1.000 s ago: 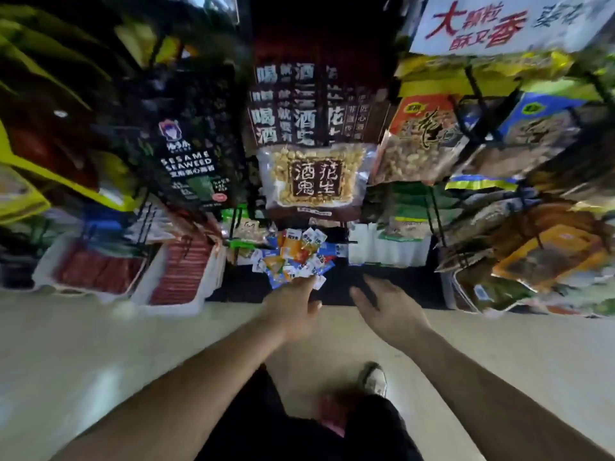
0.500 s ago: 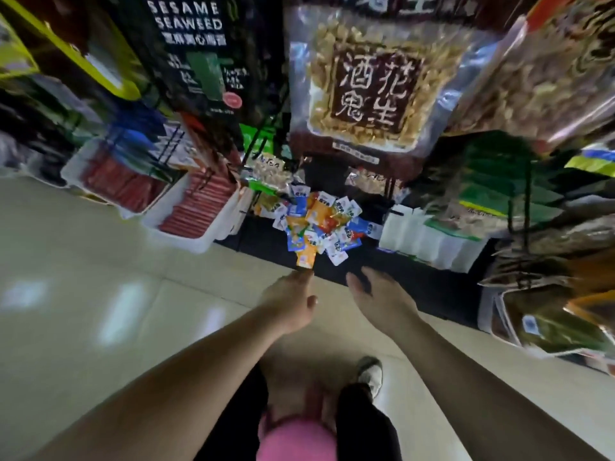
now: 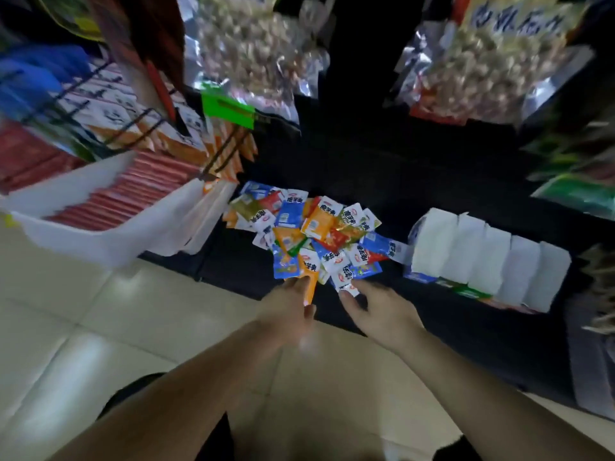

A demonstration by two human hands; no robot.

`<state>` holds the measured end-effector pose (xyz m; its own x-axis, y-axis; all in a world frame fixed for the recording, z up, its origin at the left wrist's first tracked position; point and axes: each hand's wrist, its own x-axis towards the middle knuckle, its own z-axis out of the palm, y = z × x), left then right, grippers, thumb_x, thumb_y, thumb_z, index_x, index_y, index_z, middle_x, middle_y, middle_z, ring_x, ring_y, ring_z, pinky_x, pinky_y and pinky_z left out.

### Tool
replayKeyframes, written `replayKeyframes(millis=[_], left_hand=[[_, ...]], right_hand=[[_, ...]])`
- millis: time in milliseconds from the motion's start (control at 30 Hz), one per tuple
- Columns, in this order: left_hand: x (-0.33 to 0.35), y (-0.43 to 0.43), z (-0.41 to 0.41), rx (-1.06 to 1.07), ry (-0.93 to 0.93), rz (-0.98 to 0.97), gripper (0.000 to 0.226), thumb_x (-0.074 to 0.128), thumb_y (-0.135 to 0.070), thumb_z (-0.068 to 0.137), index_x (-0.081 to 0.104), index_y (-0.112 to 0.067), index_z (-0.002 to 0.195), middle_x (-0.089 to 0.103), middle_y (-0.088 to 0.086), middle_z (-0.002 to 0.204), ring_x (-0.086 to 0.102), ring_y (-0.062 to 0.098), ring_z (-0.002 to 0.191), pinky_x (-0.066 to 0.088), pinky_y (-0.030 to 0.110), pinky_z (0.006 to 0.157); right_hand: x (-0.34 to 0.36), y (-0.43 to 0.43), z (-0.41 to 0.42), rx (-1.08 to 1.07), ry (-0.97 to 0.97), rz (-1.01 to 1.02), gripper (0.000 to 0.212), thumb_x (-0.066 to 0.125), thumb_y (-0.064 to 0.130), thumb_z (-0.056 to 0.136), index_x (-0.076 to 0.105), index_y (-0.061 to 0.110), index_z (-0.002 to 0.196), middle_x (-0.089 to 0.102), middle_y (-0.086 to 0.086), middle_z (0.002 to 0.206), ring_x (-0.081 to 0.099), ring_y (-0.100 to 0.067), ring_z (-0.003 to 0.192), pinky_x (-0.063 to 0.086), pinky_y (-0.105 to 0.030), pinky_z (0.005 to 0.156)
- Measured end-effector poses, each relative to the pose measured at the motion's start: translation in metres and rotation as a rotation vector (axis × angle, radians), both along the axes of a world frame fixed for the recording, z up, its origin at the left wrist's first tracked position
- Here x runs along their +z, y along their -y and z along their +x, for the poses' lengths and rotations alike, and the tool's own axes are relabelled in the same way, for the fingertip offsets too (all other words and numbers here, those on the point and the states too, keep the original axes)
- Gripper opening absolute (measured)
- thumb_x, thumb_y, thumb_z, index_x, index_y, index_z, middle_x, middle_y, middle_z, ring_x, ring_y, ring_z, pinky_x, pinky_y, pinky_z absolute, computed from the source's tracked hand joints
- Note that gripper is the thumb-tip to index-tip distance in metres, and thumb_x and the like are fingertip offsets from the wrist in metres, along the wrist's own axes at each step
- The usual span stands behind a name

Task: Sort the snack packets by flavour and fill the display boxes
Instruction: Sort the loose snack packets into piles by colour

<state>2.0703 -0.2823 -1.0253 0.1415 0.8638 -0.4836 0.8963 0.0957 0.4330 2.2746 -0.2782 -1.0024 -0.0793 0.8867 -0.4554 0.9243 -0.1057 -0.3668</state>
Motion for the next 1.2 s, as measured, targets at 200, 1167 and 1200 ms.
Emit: replayKeyframes(millis=[200,1167,1200], left_hand=[[-0.01,0.011,0.021,-0.085,-0.028,0.069,0.059,0.056,-0.038,0.101,0.036,-0.023,0.155,0.051,0.002,0.147,0.055,0.026,0.129,0.052,0.042,0.099],[-0.06,-0.087,0.106,-0.485,-0.068,0.091,0.062,0.048,-0.044,0.104,0.032,-0.024,0.16,0.04,0.004,0.16,0.042,0.026,0.145,0.04,0.041,0.116],[-0.073,-0.09,0.111,-0.481,-0.07,0.078,0.065,0.047,-0.044,0.104,0.027,-0.024,0.162,0.036,0.005,0.163,0.038,0.026,0.148,0.038,0.041,0.119]], right_hand=[[-0.01,0.02,0.025,-0.01,0.014,0.078,0.039,0.044,0.064,0.097,0.065,0.033,0.107,0.071,0.013,0.099,0.065,-0.015,0.099,0.054,-0.032,0.079],[-0.043,-0.02,0.126,-0.139,0.045,0.075,0.059,0.024,0.077,0.094,0.049,0.028,0.071,0.06,0.002,0.072,0.063,-0.019,0.079,0.055,-0.044,0.081],[-0.058,-0.027,0.127,-0.127,0.018,0.063,0.057,0.026,0.076,0.095,0.052,0.029,0.076,0.062,0.003,0.075,0.064,-0.018,0.081,0.055,-0.044,0.083]])
